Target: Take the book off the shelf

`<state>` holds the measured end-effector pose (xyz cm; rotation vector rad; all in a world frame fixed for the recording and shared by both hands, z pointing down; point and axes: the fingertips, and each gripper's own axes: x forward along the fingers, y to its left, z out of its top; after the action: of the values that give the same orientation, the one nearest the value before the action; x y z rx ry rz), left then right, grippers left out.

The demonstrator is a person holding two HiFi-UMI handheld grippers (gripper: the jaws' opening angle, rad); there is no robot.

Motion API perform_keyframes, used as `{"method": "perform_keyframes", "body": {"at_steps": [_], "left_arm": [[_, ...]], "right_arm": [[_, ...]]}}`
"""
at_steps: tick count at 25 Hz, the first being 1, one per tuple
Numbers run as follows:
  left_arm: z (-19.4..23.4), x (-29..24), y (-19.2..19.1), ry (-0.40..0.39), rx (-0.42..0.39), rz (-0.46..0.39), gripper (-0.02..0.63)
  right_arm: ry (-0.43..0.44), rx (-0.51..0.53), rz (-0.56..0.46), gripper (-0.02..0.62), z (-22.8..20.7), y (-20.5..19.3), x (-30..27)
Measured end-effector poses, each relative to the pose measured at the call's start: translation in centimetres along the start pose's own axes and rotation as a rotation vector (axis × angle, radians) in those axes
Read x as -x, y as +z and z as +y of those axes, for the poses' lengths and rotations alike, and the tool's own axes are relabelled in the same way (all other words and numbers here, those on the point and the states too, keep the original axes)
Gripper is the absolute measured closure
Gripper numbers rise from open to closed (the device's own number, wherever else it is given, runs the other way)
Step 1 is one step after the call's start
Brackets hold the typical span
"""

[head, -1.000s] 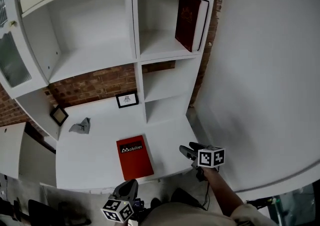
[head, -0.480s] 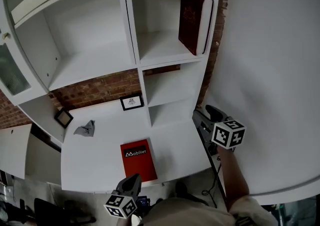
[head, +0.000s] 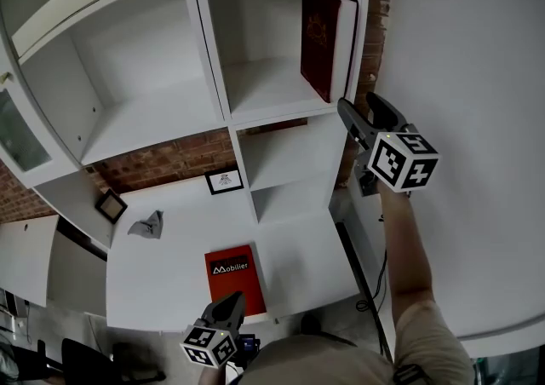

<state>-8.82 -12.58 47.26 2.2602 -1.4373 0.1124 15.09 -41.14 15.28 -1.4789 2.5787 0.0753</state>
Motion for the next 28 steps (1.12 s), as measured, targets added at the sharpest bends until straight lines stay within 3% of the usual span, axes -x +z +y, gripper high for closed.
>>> {"method": "perform_keyframes", "body": {"at_steps": [14, 28], "left_arm": [[1.2, 1.2, -0.4, 0.069, 0.017, -0.002, 0.603], [1.7, 2.2, -0.4, 0.075, 0.027, -0.025, 0.601]], "right_arm": [[-0.043, 0.162, 0.037, 0.313, 0.3, 1.4, -7.1], [-0.134, 0.236, 0.032, 0.316, 0.2, 0.8, -7.9]]}}
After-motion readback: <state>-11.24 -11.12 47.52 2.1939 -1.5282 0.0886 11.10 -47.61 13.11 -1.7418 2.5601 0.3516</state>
